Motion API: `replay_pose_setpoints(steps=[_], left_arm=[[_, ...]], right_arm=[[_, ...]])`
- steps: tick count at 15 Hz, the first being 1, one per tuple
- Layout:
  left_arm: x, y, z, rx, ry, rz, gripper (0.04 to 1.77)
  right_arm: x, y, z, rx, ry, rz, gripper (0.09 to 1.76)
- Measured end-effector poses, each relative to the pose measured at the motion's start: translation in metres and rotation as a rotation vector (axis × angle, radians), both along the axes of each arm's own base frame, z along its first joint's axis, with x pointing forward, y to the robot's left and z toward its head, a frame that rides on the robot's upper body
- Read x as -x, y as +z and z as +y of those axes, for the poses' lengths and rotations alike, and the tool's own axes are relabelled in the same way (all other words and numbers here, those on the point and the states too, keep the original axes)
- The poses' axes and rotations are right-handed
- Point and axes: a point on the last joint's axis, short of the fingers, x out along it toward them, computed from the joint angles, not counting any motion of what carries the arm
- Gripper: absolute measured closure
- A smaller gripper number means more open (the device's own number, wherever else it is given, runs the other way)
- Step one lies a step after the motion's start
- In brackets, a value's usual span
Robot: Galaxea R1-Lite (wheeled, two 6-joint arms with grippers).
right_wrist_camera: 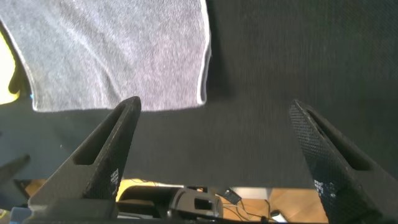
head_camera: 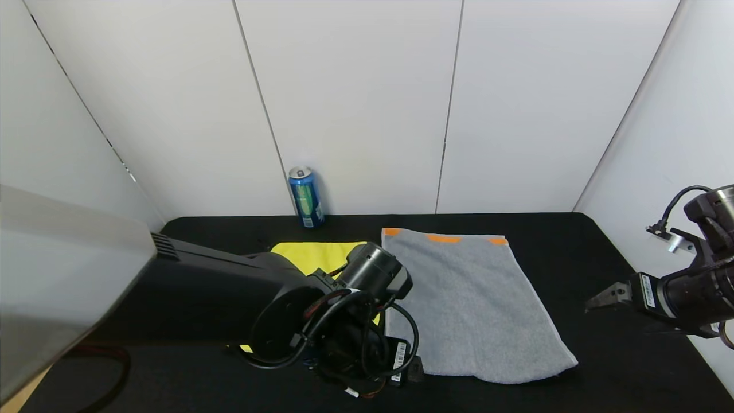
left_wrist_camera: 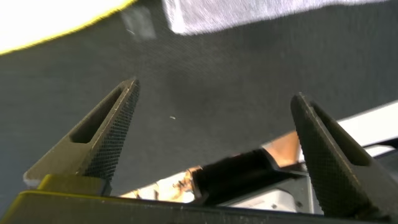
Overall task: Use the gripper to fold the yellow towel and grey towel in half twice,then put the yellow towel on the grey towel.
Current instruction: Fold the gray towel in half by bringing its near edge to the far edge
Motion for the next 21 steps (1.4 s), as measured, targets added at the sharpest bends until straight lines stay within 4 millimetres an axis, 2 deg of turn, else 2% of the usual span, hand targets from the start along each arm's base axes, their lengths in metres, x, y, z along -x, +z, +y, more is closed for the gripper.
replay_pose_setpoints(steps=[3,11,21], left_arm=[[-0.002,-0.012,-0.004,0.025,-0.007,0.071,0.09],[-0.015,-0.042,-0.016,-0.015,-0.004,0.118,0.09],[-0.041,-0.055,-0.028,0.008,0.032,0.11,0.09]], right_arm=[[-0.011,-0.009,0.0,-0.005,-0.007,-0.003,0.14],[-0.034,-0.029,0.01,-0.021,0.009,-0.003,0.14],[-0.037,-0.037,0.016,-0.02,0.025,0.021,0.14]])
